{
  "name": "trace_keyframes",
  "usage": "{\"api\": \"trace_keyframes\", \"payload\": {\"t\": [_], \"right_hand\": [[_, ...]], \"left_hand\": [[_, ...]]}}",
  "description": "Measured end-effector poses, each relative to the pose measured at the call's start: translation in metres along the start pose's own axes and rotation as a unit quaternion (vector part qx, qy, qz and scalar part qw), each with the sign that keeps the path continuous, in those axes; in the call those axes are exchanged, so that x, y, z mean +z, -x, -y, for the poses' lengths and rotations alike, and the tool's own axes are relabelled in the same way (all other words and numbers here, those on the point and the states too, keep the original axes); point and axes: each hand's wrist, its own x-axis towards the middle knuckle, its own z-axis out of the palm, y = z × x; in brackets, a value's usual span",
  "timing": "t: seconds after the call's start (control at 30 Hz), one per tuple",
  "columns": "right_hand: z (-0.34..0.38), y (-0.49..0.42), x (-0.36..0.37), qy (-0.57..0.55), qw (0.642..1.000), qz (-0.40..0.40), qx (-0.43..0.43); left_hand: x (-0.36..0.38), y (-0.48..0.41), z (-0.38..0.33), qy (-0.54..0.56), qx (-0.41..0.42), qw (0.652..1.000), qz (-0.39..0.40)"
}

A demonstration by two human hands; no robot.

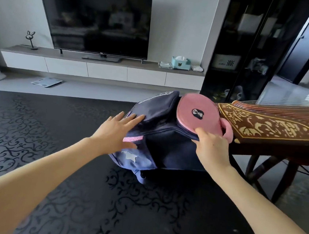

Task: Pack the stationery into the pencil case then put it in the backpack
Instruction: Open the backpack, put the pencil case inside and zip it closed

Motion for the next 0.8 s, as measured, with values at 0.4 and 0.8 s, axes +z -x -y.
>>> {"api": "trace_keyframes", "payload": {"t": [0.4, 0.8], "right_hand": [[-0.106, -0.099, 0.050, 0.040, 0.998, 0.040, -0.021], [-0.100, -0.112, 0.042, 0.209, 0.966, 0.130, 0.081]], "left_hand": [[0.059, -0.096, -0.057, 0.151, -0.108, 0.983, -0.009], [0.069, -0.133, -0.062, 0.242, -0.094, 0.965, 0.028]]}}
